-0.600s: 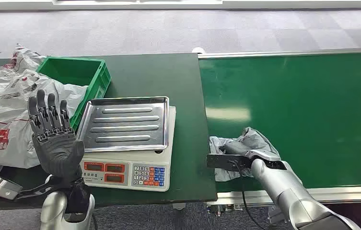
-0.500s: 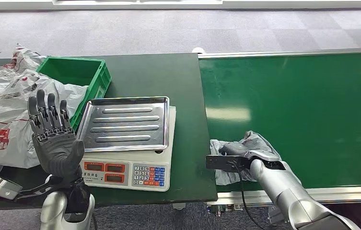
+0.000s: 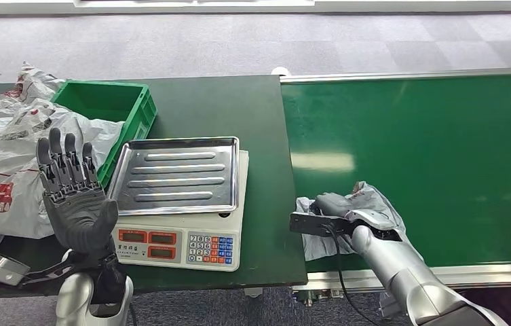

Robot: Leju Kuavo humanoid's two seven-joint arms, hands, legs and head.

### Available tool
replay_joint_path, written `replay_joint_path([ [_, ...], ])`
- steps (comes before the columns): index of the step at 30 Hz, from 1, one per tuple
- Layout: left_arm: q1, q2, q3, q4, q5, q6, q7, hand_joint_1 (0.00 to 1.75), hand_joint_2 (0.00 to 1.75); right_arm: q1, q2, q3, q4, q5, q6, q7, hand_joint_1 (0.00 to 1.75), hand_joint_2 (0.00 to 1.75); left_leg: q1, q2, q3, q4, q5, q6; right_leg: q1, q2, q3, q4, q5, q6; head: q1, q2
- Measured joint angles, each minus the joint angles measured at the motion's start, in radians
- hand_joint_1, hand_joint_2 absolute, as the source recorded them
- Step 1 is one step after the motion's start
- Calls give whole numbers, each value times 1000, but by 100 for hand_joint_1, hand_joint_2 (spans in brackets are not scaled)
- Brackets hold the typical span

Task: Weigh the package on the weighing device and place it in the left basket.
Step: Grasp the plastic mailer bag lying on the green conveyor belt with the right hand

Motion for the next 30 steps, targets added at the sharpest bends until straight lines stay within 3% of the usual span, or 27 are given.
replay_joint_path([
  [8,53,-4,10,-55,-9,-8,0,0,175,27,11,-66,-290,-1,-312,140,175,175,0,-1,0,0,0,0,0,-1,0,0,0,0,0,0],
  [15,57,-8,11,-63,-14,-14,0,0,175,70,11,-137,-498,29,-364,187,175,175,0,-2,0,0,0,0,0,-1,0,0,0,0,0,0],
  [22,53,-16,11,-50,-17,-25,0,0,175,106,13,-218,-691,256,-507,349,175,175,-1,-2,0,0,0,0,-1,-1,0,0,0,0,0,0],
  [30,50,-21,9,-37,-17,-28,0,0,175,119,25,-265,-777,320,-556,380,175,175,-1,-2,0,0,0,0,0,-1,0,0,0,0,0,0],
])
